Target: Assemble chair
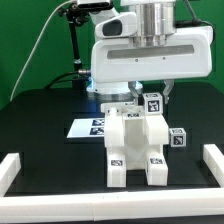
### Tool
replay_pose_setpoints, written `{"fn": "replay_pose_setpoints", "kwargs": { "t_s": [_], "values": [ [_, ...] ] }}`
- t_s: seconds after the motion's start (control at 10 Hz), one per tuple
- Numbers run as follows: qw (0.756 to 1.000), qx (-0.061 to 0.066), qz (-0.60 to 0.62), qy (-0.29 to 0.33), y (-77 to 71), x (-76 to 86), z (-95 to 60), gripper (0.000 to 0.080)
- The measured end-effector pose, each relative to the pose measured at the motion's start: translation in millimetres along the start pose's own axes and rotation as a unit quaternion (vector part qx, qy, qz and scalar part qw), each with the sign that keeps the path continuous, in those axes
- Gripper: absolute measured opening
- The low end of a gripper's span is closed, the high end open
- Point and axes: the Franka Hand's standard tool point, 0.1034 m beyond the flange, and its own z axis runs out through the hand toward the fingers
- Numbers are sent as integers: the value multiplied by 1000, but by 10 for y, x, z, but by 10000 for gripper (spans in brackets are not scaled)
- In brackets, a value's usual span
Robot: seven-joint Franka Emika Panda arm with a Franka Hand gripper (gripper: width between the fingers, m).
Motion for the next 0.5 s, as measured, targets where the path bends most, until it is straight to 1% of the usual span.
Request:
{"fn": "replay_pose_setpoints", "kwargs": {
  "t_s": [0.4,0.5],
  "values": [
    [993,1,120,0,-14,-4,3,282],
    [982,5,191,-1,-13,-2,4,282]
  ]
}}
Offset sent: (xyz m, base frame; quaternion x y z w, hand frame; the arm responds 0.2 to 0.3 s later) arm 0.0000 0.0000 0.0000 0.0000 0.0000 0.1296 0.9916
